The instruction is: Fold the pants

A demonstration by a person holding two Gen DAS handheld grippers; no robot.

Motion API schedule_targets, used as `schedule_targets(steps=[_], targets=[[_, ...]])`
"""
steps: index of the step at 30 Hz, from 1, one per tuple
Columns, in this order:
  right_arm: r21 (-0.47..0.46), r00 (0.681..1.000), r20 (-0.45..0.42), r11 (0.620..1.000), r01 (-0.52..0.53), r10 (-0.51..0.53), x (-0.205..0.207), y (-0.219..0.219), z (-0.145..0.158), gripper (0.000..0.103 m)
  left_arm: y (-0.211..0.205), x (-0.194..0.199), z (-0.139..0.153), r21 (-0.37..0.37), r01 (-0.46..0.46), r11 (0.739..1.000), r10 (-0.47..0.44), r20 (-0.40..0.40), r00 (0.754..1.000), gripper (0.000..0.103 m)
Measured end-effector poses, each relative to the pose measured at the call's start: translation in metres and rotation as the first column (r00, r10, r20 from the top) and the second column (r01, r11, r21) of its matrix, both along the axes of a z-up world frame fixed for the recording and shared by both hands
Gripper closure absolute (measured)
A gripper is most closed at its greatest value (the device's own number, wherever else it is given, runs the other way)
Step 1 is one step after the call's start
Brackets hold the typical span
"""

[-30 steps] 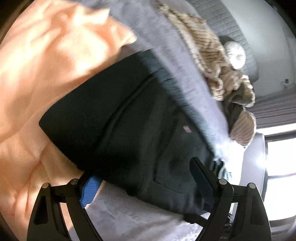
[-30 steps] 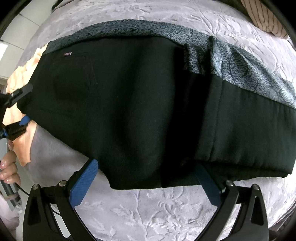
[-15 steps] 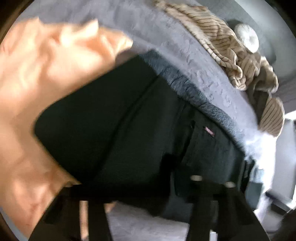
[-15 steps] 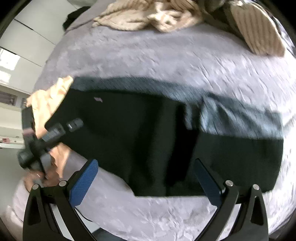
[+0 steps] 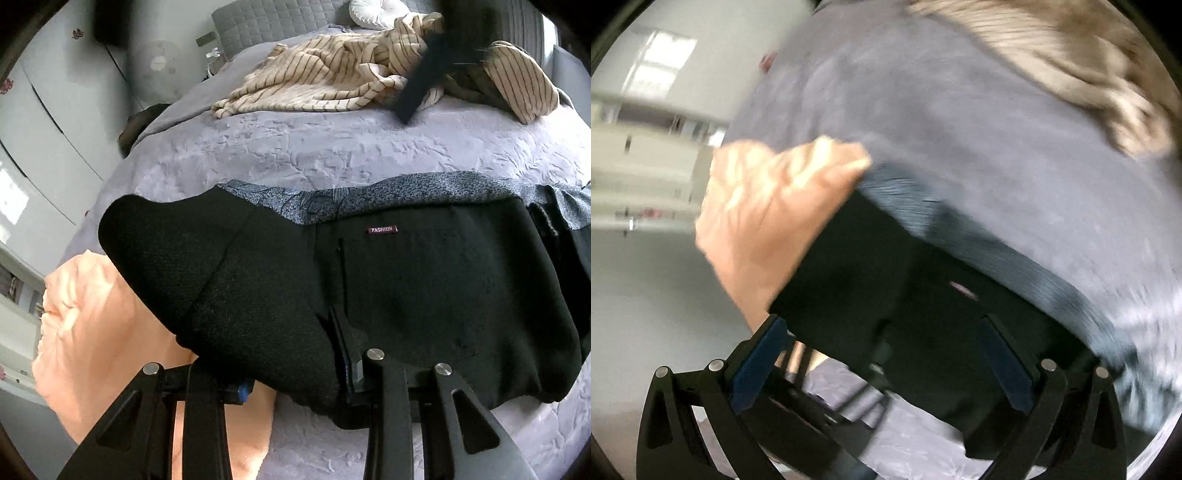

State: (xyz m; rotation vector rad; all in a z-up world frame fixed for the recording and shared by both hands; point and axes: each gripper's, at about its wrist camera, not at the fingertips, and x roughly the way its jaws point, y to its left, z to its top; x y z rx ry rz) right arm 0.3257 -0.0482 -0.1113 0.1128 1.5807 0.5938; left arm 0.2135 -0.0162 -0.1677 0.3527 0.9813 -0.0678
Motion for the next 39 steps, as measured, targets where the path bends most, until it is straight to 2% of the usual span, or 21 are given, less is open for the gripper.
schedule_targets(steps=[5, 10, 11, 12, 14, 16, 20, 22, 26, 30, 32, 39], targets=[[-0.045, 0.986, -0.06, 0.986, -0.158, 0.155, 0.012, 0.072, -0.021, 0.0, 0.0, -0.008, 0.002, 0.007, 0.013, 1.0, -0.013, 0.009, 1.0, 0.067], [-0.158, 0.96, -0.162, 0.954, -0.254, 0.228, 0.017, 0.098, -0.053, 0.003, -0.001, -0.01, 0.005, 0.006, 0.018, 1.0, -0.019, 0.017, 1.0, 0.067], [-0.18, 0.956, -0.195, 0.95, -0.256, 0.22, 0.017, 0.096, -0.062, 0.028, -0.001, -0.01, 0.005, 0.003, 0.02, 1.0, -0.02, 0.011, 1.0, 0.067], [-0.159, 0.954, -0.219, 0.957, -0.243, 0.206, 0.016, 0.09, -0.066, 0.073, -0.002, -0.009, 0.005, -0.001, 0.019, 1.0, -0.019, -0.002, 1.0, 0.067], [-0.122, 0.963, -0.213, 0.973, -0.196, 0.167, 0.015, 0.075, -0.059, 0.08, -0.004, -0.011, 0.011, -0.008, 0.032, 0.999, -0.032, 0.009, 0.999, 0.067], [-0.074, 0.974, -0.168, 0.983, -0.168, 0.154, 0.012, 0.06, -0.045, 0.081, -0.012, -0.014, 0.024, -0.002, 0.059, 0.998, -0.059, 0.033, 0.998, 0.067], [0.077, 0.993, -0.096, 0.995, -0.063, 0.07, 0.002, 0.01, -0.007, 0.081, -0.032, -0.021, 0.062, -0.043, 0.105, 0.994, -0.101, 0.084, 0.991, 0.067], [0.146, 0.998, -0.068, 0.989, -0.003, 0.013, -0.005, -0.017, 0.01, 0.081, -0.047, -0.026, 0.078, -0.047, 0.135, 0.99, -0.13, 0.108, 0.986, 0.067], [0.282, 0.993, -0.01, 0.952, 0.116, -0.119, -0.026, -0.09, 0.044, 0.081, -0.092, -0.037, 0.106, -0.045, 0.226, 0.973, -0.217, 0.158, 0.963, 0.066], [0.386, 0.967, 0.029, 0.895, 0.222, -0.252, -0.06, -0.169, 0.07, 0.081, -0.143, -0.053, 0.126, -0.046, 0.332, 0.942, -0.319, 0.182, 0.93, 0.066], [0.426, 0.948, 0.037, 0.863, 0.272, -0.317, -0.079, -0.208, 0.076, 0.081, -0.175, -0.064, 0.131, -0.042, 0.394, 0.918, -0.38, 0.184, 0.906, 0.066], [0.498, 0.857, 0.013, 0.747, 0.441, -0.514, -0.145, -0.337, 0.06, 0.081, -0.274, -0.098, 0.117, -0.009, 0.548, 0.836, -0.542, 0.132, 0.83, 0.066]])
